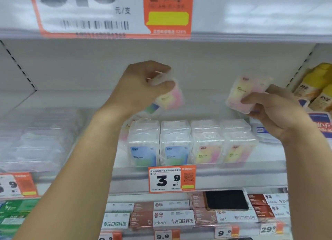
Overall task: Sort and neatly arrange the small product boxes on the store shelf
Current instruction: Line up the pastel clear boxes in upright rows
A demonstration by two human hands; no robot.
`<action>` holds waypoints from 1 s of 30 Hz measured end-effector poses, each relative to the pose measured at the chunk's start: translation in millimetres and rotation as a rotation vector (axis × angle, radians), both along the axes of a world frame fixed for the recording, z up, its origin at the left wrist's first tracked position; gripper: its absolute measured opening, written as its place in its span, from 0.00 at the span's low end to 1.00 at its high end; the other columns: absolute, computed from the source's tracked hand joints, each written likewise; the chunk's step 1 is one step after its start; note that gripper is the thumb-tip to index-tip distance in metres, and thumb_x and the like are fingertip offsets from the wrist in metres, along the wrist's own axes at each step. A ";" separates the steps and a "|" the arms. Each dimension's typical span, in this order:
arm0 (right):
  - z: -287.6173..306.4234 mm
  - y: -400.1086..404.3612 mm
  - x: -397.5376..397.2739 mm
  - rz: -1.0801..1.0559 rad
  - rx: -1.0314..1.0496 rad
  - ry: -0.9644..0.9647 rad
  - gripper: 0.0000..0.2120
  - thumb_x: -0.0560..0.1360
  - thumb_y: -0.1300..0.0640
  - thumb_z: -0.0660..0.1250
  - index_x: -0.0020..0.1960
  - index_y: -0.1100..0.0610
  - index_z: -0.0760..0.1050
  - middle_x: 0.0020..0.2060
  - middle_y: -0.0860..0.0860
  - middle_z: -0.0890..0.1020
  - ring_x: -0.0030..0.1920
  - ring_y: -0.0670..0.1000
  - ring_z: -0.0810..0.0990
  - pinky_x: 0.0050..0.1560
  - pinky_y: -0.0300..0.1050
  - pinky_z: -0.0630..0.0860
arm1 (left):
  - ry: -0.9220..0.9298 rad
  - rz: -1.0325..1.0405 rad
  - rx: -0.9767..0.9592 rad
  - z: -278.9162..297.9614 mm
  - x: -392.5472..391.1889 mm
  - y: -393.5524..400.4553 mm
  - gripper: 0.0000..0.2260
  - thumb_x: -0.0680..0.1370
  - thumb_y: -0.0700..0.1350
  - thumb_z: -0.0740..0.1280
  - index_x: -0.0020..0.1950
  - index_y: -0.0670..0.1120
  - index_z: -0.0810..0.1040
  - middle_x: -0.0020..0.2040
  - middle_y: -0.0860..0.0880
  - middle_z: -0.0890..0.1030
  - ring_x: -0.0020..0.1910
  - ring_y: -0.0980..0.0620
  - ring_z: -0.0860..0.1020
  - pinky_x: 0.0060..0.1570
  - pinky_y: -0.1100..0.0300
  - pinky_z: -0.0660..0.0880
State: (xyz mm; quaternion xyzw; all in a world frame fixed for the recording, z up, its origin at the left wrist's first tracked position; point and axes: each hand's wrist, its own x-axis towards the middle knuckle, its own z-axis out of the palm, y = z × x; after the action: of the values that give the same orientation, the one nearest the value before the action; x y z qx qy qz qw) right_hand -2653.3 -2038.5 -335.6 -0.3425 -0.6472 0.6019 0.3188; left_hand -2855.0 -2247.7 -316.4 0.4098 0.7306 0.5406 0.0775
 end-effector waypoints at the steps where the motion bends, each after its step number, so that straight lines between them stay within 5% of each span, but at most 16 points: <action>1: -2.0 0.8 0.6 0.011 0.022 -0.013 0.17 0.70 0.68 0.71 0.57 0.58 0.77 0.54 0.55 0.83 0.55 0.60 0.83 0.60 0.60 0.78 | 0.075 -0.029 -0.069 -0.7 7.1 6.3 0.14 0.73 0.47 0.74 0.59 0.52 0.81 0.54 0.55 0.83 0.54 0.58 0.80 0.53 0.64 0.76; 4: -4.7 4.5 2.6 0.045 0.147 -0.109 0.21 0.71 0.62 0.73 0.62 0.52 0.74 0.50 0.49 0.86 0.50 0.53 0.85 0.54 0.52 0.80 | 0.210 -0.051 -0.211 -6.9 23.2 22.8 0.15 0.75 0.50 0.72 0.62 0.52 0.80 0.57 0.56 0.80 0.55 0.61 0.76 0.51 0.74 0.70; 11: -16.3 12.7 4.3 0.148 0.108 -0.136 0.19 0.71 0.63 0.75 0.60 0.57 0.76 0.52 0.53 0.86 0.52 0.55 0.86 0.60 0.58 0.79 | 0.322 -0.130 -0.365 -6.0 36.7 45.7 0.16 0.77 0.52 0.69 0.63 0.52 0.79 0.57 0.54 0.79 0.58 0.56 0.76 0.57 0.62 0.71; 14: -17.5 11.9 6.7 0.247 0.108 -0.208 0.16 0.73 0.55 0.73 0.59 0.59 0.78 0.54 0.58 0.85 0.55 0.60 0.84 0.64 0.61 0.76 | 0.331 -0.147 -0.429 -7.8 39.7 50.6 0.17 0.76 0.54 0.70 0.64 0.53 0.78 0.60 0.53 0.78 0.60 0.56 0.75 0.58 0.61 0.71; 19: -16.7 12.2 11.7 0.402 0.031 -0.228 0.40 0.63 0.34 0.72 0.63 0.64 0.74 0.60 0.67 0.78 0.60 0.68 0.78 0.68 0.69 0.68 | 0.343 -0.217 -0.591 -12.0 50.1 56.3 0.18 0.76 0.55 0.69 0.64 0.51 0.78 0.61 0.52 0.78 0.60 0.54 0.75 0.61 0.56 0.73; 25: -28.4 12.1 11.1 0.438 -0.078 -0.237 0.17 0.79 0.45 0.63 0.59 0.55 0.80 0.60 0.57 0.83 0.62 0.56 0.80 0.65 0.51 0.74 | 0.225 -0.249 -0.653 -5.7 48.4 48.5 0.18 0.83 0.53 0.54 0.59 0.46 0.79 0.57 0.48 0.82 0.56 0.48 0.79 0.61 0.50 0.74; 30: -31.9 12.1 8.7 0.378 -0.105 -0.233 0.14 0.80 0.49 0.64 0.58 0.56 0.82 0.57 0.57 0.84 0.60 0.59 0.81 0.70 0.60 0.70 | 0.219 -0.271 -0.672 -3.9 52.1 46.5 0.14 0.82 0.53 0.57 0.62 0.52 0.78 0.57 0.56 0.80 0.57 0.54 0.77 0.61 0.57 0.73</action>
State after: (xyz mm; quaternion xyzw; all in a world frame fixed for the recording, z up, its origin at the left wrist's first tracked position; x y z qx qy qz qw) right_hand -2644.7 -2026.4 -367.6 -0.2982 -0.7002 0.6400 0.1052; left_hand -2802.9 -2201.1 -320.3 0.5096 0.8104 0.2087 0.2000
